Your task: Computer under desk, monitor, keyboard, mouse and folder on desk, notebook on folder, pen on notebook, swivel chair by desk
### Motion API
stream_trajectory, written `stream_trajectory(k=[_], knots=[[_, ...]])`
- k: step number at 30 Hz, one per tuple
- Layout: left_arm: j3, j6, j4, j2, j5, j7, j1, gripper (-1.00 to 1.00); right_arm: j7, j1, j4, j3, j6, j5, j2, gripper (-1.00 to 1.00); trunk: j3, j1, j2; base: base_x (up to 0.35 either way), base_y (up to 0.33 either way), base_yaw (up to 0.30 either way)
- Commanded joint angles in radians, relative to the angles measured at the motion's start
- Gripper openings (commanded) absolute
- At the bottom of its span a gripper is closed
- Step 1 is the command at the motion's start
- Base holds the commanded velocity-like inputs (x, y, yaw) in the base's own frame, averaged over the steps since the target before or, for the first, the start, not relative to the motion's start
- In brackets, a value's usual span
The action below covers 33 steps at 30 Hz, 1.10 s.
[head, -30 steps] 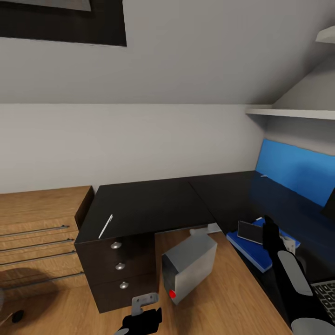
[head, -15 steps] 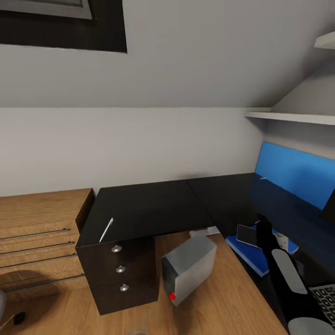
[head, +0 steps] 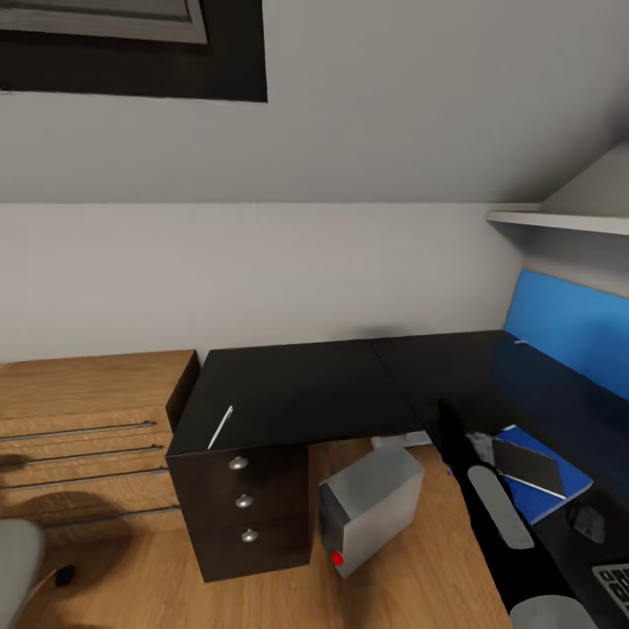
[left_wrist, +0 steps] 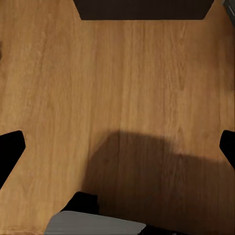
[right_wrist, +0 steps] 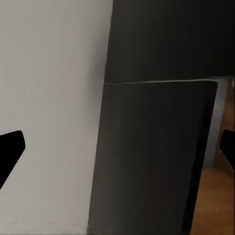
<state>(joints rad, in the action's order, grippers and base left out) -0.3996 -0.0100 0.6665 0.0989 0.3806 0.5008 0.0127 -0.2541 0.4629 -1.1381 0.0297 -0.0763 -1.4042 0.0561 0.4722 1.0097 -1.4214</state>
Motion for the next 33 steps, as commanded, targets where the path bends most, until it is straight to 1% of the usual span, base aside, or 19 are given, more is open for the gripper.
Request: stream_trajectory(k=[1,2,3,4,5,6,8,9,10,12,16,18,24,25,26,27,33], knots=[[-0.006,-0.004,-0.015,-0.001,0.007,0.007,0.001,1.0,-0.014,0.0,-0.002,-0.032,-0.006,-0.005,0.0,1.0,0.001,0.0,-0.001,0.0,0.0,0.233],[-0.006,-0.011,-0.027,-0.002,0.006,0.007,0.001,1.0,-0.022,0.0,-0.002,-0.061,-0.006,0.001,-0.001,1.0,0.001,0.0,-0.001,0.0,0.0,0.204],[-0.006,-0.016,-0.031,-0.002,0.006,0.007,0.001,1.0,-0.026,0.0,-0.003,-0.075,-0.006,0.004,-0.002,1.0,0.001,0.0,-0.001,0.0,0.0,0.179],[-0.006,-0.029,-0.038,-0.002,0.005,0.006,0.001,1.0,-0.033,0.0,-0.006,-0.105,-0.007,0.013,-0.003,1.0,0.001,0.0,-0.001,0.0,0.0,0.119],[-0.005,-0.05,-0.044,-0.002,0.005,0.006,0.001,1.0,-0.045,0.0,-0.027,-0.16,-0.006,0.034,-0.003,1.0,0.001,0.0,-0.001,0.0,0.0,0.061],[-0.005,-0.061,-0.046,-0.002,0.005,0.006,0.001,1.0,-0.058,0.0,-0.052,-0.207,-0.005,0.054,-0.002,1.0,0.001,0.0,-0.001,0.0,0.0,0.039],[-0.005,-0.073,-0.048,-0.002,0.005,0.007,0.001,1.0,-0.083,0.0,-0.103,-0.314,-0.005,0.104,-0.001,1.0,0.001,0.0,-0.001,0.0,0.0,0.02],[-0.005,-0.075,-0.049,-0.002,0.005,0.007,0.001,1.0,-0.087,0.0,-0.111,-0.339,-0.005,0.117,-0.001,1.0,0.001,0.0,-0.001,0.0,0.0,0.013],[-0.005,-0.078,-0.049,-0.001,0.005,0.007,0.001,1.0,-0.097,0.0,-0.128,-0.399,-0.006,0.152,-0.001,1.0,0.001,0.0,-0.001,0.0,0.0,0.007],[-0.005,-0.08,-0.05,-0.001,0.005,0.007,0.001,1.0,-0.101,0.0,-0.138,-0.433,-0.006,0.176,-0.001,1.0,0.001,0.0,-0.001,0.0,0.0,0.004],[-0.005,-0.082,-0.05,-0.001,0.006,0.007,0.001,1.0,-0.1,0.0,-0.148,-0.462,-0.007,0.195,0.0,1.0,0.001,0.0,-0.001,0.0,0.0,0.001],[-0.005,-0.082,-0.05,-0.001,0.006,0.007,0.001,1.0,-0.098,0.0,-0.152,-0.471,-0.005,0.192,-0.003,1.0,0.001,0.0,-0.001,0.0,0.0,0.0],[-0.005,-0.084,-0.05,-0.001,0.006,0.007,0.001,1.0,-0.082,0.0,-0.17,-0.476,-0.001,0.189,-0.004,1.0,0.001,0.0,-0.001,0.008,0.027,0.0],[-0.005,-0.084,-0.05,-0.001,0.007,0.007,0.001,1.0,-0.083,0.0,-0.17,-0.476,-0.002,0.188,-0.004,1.0,0.001,0.0,-0.001,0.077,0.234,0.0],[-0.004,-0.084,-0.05,-0.001,0.007,0.008,0.001,1.0,-0.087,0.0,-0.165,-0.475,-0.003,0.19,-0.02,1.0,0.001,0.0,-0.001,0.1,0.305,0.042],[-0.004,-0.085,-0.05,-0.002,0.007,0.008,0.001,1.0,-0.087,-0.001,-0.163,-0.475,-0.004,0.19,-0.023,1.0,0.0,0.0,-0.001,0.099,0.311,0.117],[-0.004,-0.084,-0.05,-0.002,0.007,0.008,0.001,1.0,-0.089,-0.001,-0.16,-0.475,-0.005,0.193,-0.026,1.0,-0.002,0.0,-0.001,0.092,0.284,0.189]])
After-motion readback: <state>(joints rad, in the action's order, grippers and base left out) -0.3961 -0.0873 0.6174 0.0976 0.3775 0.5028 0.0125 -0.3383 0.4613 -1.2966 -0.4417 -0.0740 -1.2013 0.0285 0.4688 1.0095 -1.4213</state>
